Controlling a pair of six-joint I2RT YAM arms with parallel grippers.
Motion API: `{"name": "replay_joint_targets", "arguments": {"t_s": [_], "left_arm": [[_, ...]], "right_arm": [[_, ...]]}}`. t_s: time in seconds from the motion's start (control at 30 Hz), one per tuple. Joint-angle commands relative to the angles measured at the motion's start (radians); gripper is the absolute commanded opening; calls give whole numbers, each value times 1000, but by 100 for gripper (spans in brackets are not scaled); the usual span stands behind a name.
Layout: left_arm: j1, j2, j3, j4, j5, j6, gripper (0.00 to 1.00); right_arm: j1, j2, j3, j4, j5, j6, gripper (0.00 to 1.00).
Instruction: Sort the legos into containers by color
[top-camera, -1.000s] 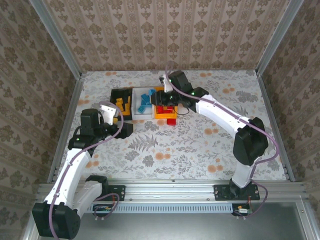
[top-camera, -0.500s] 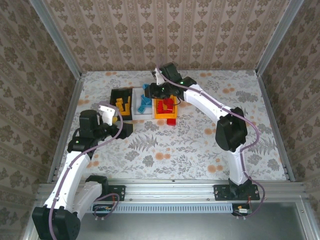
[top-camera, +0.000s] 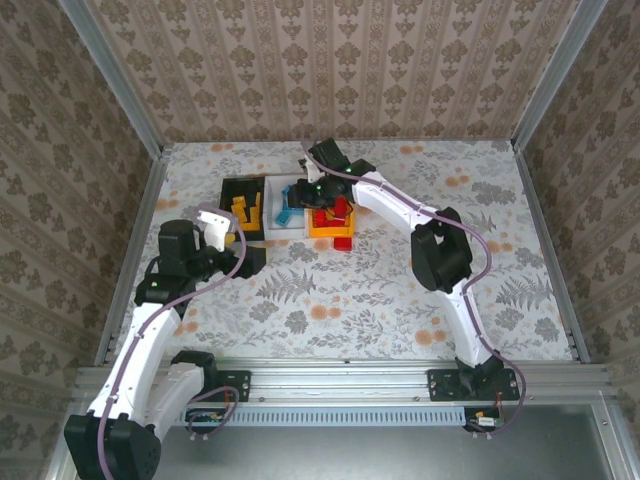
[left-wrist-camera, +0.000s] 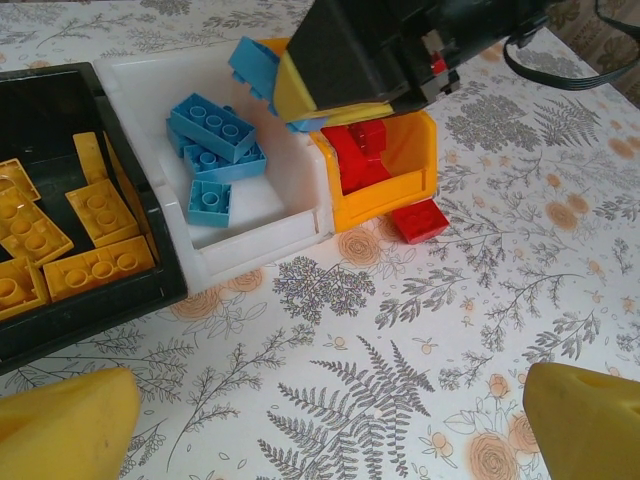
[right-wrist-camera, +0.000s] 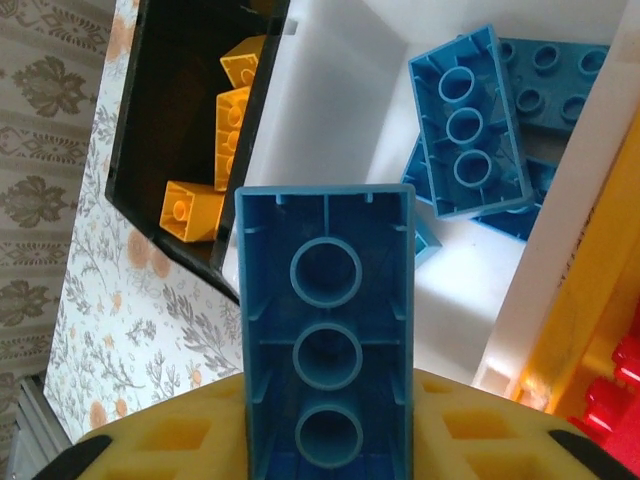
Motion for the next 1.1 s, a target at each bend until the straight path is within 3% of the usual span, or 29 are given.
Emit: {"name": "replay_joint_targets", "arguments": {"t_s": [0.0, 0.13, 0.27, 0.4, 0.5, 0.67, 0.8, 1.07], "left_arm": [[-6, -17, -13, 15, 22, 24, 100], [-7, -19, -11, 8, 3, 22, 100], [-7, -20, -1, -9, -21, 15, 100], [-7, -19, 9, -21, -42, 5, 100], [-7, -18, 11, -23, -47, 2, 100], [-6, -9, 11, -16, -35, 0, 100], [-5, -9, 8, -16, -33, 4, 100], [-6, -2, 8, -19, -36, 8, 100]], "right_arm": [[-7, 50, 104, -39, 11, 0, 49], [-8, 69, 157, -49, 29, 0, 53], [-9, -7, 86, -43, 66, -22, 55], [-8, -214, -187, 21, 174, -93, 56], [-8, -374, -438, 79, 306, -149, 67], [-8, -529, -770, 176, 373, -167, 75], [-8, -524, -887, 244, 354, -148, 78], [-2, -424, -837, 251, 370, -75, 79]]}}
